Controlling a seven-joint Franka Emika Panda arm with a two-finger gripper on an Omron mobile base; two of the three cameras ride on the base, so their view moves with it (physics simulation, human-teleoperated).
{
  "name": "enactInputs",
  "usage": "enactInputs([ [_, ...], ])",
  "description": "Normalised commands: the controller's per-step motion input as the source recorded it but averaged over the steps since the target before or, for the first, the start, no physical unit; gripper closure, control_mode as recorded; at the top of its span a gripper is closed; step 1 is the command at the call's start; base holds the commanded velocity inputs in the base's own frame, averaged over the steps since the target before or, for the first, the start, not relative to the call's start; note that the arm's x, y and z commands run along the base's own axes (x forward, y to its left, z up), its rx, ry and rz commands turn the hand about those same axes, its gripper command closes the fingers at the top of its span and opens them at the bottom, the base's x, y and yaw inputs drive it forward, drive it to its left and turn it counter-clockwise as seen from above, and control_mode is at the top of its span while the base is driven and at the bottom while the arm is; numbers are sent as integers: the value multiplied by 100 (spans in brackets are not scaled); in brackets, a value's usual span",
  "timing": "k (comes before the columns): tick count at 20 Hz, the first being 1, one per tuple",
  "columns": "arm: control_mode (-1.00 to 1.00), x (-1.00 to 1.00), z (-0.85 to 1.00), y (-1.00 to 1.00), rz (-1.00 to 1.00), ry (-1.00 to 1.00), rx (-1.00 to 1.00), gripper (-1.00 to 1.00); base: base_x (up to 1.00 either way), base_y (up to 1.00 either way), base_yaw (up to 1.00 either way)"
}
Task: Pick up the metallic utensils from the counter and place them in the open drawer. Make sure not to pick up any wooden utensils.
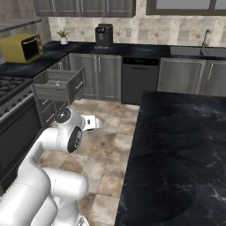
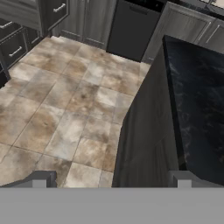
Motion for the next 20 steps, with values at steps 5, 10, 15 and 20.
enactInputs([
  [5, 100, 0, 0, 0, 0, 0, 0, -100, -100, -76, 2],
  [10, 100, 0, 0, 0, 0, 0, 0, -100, -100, -7, 2],
  [15, 100, 0, 0, 0, 0, 0, 0, -100, -100, 77, 15],
  [20, 100, 0, 0, 0, 0, 0, 0, -100, -100, 40, 12],
])
